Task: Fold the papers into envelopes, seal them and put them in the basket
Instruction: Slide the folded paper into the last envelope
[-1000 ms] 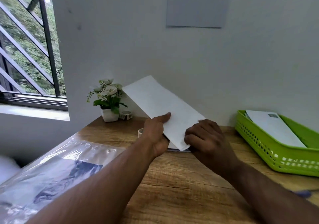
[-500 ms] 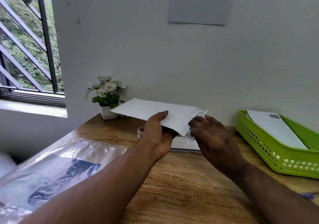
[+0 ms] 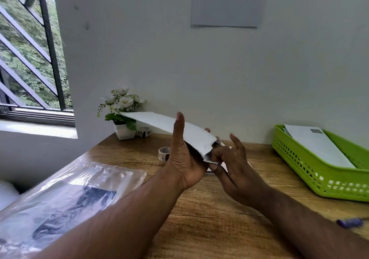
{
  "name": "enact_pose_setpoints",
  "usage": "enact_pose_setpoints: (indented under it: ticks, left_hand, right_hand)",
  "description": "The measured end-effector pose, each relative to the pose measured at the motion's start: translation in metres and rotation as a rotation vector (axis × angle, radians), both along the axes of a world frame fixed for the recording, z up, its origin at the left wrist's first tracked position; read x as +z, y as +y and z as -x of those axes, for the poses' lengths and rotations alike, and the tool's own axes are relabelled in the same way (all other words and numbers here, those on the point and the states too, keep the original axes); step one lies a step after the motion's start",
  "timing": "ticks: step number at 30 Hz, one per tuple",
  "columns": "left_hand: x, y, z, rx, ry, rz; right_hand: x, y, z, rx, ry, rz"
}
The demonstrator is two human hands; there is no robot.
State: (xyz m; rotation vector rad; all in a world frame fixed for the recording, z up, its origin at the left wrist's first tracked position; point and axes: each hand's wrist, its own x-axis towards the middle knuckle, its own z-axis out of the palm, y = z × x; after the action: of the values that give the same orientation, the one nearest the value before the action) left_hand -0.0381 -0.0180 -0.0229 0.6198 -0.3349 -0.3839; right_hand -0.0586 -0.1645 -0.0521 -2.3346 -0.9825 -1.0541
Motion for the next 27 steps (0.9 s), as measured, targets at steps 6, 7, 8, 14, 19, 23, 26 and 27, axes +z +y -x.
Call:
enact_pose_setpoints:
  ticks: [6,7,8,14,19,23,26,27]
  left_hand:
    - [-0.004,-0.004,0.001,0.055,0.023,-0.009]
    - [-0.004,-0.004,0.000,0.064,0.030,0.001]
    - [-0.003,-0.004,-0.001,0.076,0.034,0.007]
    - [0.000,0.016,-0.017,0.206,0.014,0.019]
    - [-0.005,0.035,-0.035,0.295,0.036,0.000]
    - [-0.010,0.041,-0.042,0.339,0.070,-0.028]
    - [-0.013,0.043,-0.047,0.371,0.082,-0.043]
    - [-0.014,0.043,-0.048,0.372,0.078,-0.042]
  right_hand:
    - [0.000,-0.001,-0.001,-0.029,0.027,0.067]
    - [-0.001,-0.002,-0.002,-0.029,0.025,0.102]
    - [-0.001,-0.003,-0.002,-0.025,0.016,0.129]
    - [0.008,-0.029,-0.010,-0.093,-0.075,-0.110]
    - [0.011,-0.068,-0.028,-0.425,0.440,-0.251]
    - [-0.002,-0.079,-0.038,-0.612,0.848,0.069]
    - [0.007,-0.077,-0.043,-0.589,0.895,0.044]
    - [0.012,-0.077,-0.041,-0.584,0.939,0.033]
